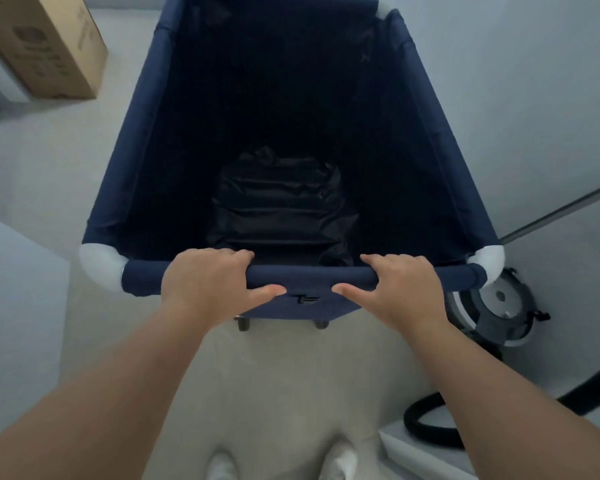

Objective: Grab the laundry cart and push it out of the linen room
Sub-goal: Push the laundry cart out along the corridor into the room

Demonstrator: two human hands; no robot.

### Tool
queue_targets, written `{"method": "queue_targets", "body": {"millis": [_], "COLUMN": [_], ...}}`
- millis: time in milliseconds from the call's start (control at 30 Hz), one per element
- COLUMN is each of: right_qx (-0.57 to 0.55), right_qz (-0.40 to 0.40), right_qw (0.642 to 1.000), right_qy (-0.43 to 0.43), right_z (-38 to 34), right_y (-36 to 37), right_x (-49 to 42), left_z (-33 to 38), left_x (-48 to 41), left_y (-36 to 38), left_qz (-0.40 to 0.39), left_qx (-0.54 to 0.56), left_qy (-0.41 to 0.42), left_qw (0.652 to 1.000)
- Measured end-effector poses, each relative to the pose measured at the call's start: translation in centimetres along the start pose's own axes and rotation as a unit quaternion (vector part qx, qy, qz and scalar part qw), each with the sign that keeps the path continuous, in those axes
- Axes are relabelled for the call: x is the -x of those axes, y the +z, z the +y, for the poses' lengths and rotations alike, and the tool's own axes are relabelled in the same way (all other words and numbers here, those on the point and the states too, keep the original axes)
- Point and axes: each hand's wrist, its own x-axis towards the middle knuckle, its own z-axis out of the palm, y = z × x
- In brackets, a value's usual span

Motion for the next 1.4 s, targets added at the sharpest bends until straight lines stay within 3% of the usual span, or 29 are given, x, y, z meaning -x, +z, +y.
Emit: {"method": "queue_targets", "body": {"millis": [100,267,467,633,867,1300,1400], "right_qx": [0.010,0.000,0.003,0.017,0.018,-0.002,-0.002], "right_qz": [0.010,-0.067,-0.053,-0.043,-0.066,-0.038,-0.031], "right_qw": [1.000,0.998,0.997,0.995,0.995,0.996,0.997], "right_qy": [-0.017,-0.007,0.056,0.088,0.076,0.079,0.065], "right_z": [0.9,2.1,0.6,2.6,8.2,13.7,15.6], "right_y": [0.3,-0.5,0.1,0.0,-1.0,-0.3,-0.4], "right_x": [-2.0,-4.2,-2.1,-1.5,-2.7,-10.9,-13.1], "left_z": [0.0,0.3,-1.6,0.7,6.0,8.1,9.1], "left_x": [-1.7,-4.2,-6.7,-8.4,-10.0,-19.0,-21.5], "left_y": [0.5,0.5,1.2,1.0,1.3,2.3,3.0], "left_qz": [0.021,0.017,0.036,0.042,0.043,-0.009,0.011], "left_qx": [-0.025,-0.063,-0.060,-0.043,-0.014,-0.010,0.007], "left_qy": [-0.003,0.023,0.091,0.120,0.108,0.066,0.075], "left_qw": [0.999,0.998,0.993,0.991,0.993,0.998,0.997]}}
